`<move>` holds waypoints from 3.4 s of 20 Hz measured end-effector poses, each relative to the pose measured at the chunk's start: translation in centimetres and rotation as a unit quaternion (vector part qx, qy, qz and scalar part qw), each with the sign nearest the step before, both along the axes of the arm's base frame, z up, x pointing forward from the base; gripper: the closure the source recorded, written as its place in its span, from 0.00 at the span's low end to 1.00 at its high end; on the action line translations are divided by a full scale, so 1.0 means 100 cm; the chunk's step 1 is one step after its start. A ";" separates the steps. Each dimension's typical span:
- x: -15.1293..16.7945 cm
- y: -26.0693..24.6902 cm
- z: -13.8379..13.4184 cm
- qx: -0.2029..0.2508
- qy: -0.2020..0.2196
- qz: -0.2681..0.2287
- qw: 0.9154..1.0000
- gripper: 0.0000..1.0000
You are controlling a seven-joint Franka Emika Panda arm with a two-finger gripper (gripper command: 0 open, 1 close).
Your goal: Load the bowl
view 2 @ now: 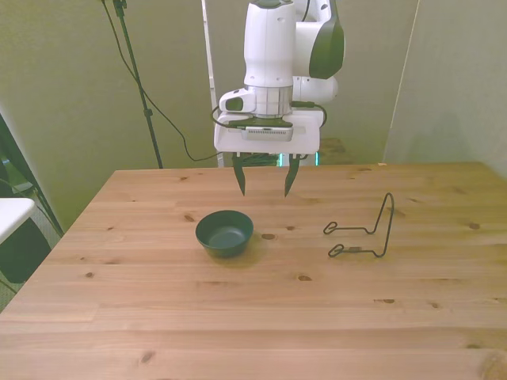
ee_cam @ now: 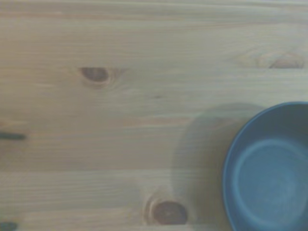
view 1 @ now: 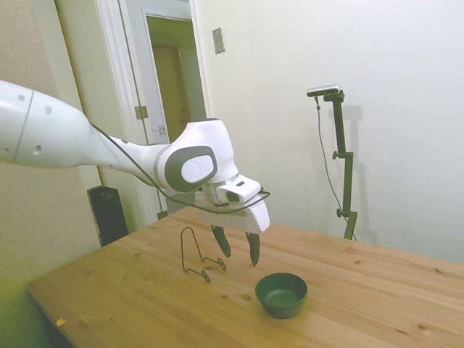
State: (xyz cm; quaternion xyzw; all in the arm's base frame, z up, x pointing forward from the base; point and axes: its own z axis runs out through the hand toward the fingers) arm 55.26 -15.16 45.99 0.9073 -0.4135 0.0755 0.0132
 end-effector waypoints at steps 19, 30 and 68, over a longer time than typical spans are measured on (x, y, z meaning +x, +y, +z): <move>0.029 -0.044 -0.060 0.016 0.007 -0.025 1.000 0.00; 0.033 -0.039 -0.089 0.023 0.018 -0.021 0.999 0.00; 0.035 -0.032 -0.090 0.038 0.000 -0.033 0.999 1.00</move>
